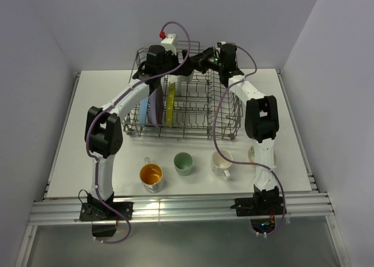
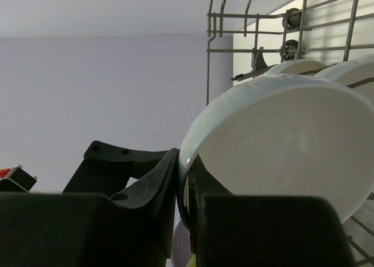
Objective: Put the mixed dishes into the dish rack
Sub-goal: Pass the bowl from the right arm to the left
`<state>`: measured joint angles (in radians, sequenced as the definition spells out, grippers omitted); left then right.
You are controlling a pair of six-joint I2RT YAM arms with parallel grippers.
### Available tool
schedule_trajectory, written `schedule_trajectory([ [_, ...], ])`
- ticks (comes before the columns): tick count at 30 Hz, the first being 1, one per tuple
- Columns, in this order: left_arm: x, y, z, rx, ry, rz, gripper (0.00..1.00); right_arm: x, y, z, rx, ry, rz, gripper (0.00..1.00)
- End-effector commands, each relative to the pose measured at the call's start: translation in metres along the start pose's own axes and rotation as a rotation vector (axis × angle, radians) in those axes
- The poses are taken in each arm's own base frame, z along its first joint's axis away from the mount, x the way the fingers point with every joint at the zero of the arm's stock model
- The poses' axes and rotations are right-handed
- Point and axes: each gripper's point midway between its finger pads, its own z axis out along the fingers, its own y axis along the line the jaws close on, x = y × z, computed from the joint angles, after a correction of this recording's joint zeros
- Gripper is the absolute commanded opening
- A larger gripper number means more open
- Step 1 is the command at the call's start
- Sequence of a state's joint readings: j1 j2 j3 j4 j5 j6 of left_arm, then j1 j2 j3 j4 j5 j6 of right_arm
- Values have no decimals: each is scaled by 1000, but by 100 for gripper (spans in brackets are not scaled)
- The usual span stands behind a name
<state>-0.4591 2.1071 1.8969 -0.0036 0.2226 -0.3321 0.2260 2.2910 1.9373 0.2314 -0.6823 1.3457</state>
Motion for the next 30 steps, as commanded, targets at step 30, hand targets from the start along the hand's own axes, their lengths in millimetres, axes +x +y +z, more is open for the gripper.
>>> schedule_trajectory([
  [30, 8, -2, 22, -75, 42, 173, 94, -4, 102, -42, -204, -6, -9, 0],
])
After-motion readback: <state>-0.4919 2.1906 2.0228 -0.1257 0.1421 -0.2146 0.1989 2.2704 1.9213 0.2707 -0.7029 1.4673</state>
